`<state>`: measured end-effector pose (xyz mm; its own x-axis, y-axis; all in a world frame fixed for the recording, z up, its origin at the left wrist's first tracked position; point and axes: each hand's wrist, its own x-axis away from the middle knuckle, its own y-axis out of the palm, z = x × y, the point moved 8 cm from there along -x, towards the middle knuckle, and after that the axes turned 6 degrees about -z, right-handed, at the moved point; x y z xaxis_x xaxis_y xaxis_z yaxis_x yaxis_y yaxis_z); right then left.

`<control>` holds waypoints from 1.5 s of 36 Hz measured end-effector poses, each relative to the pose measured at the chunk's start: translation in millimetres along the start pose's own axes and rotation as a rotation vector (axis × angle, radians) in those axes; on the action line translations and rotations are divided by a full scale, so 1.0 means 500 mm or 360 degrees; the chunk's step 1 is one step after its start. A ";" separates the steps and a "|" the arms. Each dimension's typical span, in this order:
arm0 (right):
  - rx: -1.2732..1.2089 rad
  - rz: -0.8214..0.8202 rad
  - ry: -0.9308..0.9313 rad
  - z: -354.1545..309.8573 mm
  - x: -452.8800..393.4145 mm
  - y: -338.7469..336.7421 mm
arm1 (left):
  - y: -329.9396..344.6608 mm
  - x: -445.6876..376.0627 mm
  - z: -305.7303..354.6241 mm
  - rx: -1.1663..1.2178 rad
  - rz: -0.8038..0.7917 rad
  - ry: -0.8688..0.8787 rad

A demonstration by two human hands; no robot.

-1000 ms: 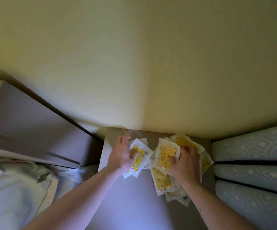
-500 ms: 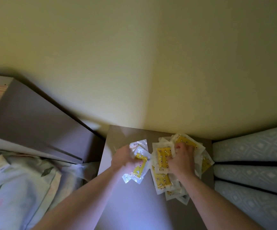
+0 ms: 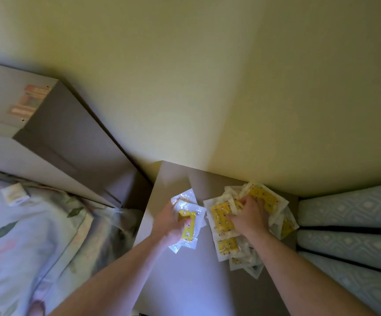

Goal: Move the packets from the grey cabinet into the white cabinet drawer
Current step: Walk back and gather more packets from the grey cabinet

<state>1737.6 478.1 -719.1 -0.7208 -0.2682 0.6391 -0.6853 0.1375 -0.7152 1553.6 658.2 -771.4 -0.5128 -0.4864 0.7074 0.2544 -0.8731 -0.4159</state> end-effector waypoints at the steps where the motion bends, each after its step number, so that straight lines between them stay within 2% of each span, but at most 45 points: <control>1: 0.0000 -0.0001 0.0021 0.000 -0.002 -0.001 | -0.002 0.004 -0.003 0.0011 0.0010 0.0003; 6: 0.0020 0.0008 0.0068 0.000 -0.011 0.000 | -0.012 0.026 -0.021 0.0067 0.0035 0.0001; 11: -0.0151 -0.0020 0.0103 0.006 -0.007 0.014 | -0.012 0.036 -0.049 0.0226 0.0052 -0.0011; 18: -0.0286 0.0143 0.0039 0.000 0.033 0.023 | -0.019 0.039 -0.061 0.0198 0.0050 -0.0009; 21: -0.0168 0.0295 -0.0104 -0.001 0.069 0.019 | -0.031 0.064 -0.082 0.0146 0.0046 -0.0008; 24: -0.0103 0.0373 -0.0186 -0.003 0.105 0.015 | -0.053 0.110 -0.118 0.0175 0.0097 -0.0037; 28: -0.0221 0.0424 -0.0223 -0.004 0.158 0.005 | -0.098 0.187 -0.155 0.0238 0.0147 -0.0056; 36: -0.0358 0.0488 -0.0269 -0.048 0.434 -0.058 | -0.235 0.473 -0.173 0.0333 0.0228 0.0063; 40: -0.0408 0.0309 -0.0276 -0.071 0.599 -0.053 | -0.301 0.652 -0.173 0.0372 0.0266 0.0112; 46: -0.0496 -0.0049 -0.0469 -0.137 0.811 -0.002 | -0.372 0.870 -0.256 0.0595 0.0439 0.0106; 54: -0.0326 -0.0641 -0.0898 -0.278 1.000 0.135 | -0.404 1.120 -0.420 0.0901 0.0869 -0.0101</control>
<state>1316.4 485.7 -408.3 -0.2827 -0.7797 0.5586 -0.9320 0.0857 -0.3521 1043.0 569.1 -411.1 -0.1513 -0.8373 0.5254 0.8444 -0.3858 -0.3717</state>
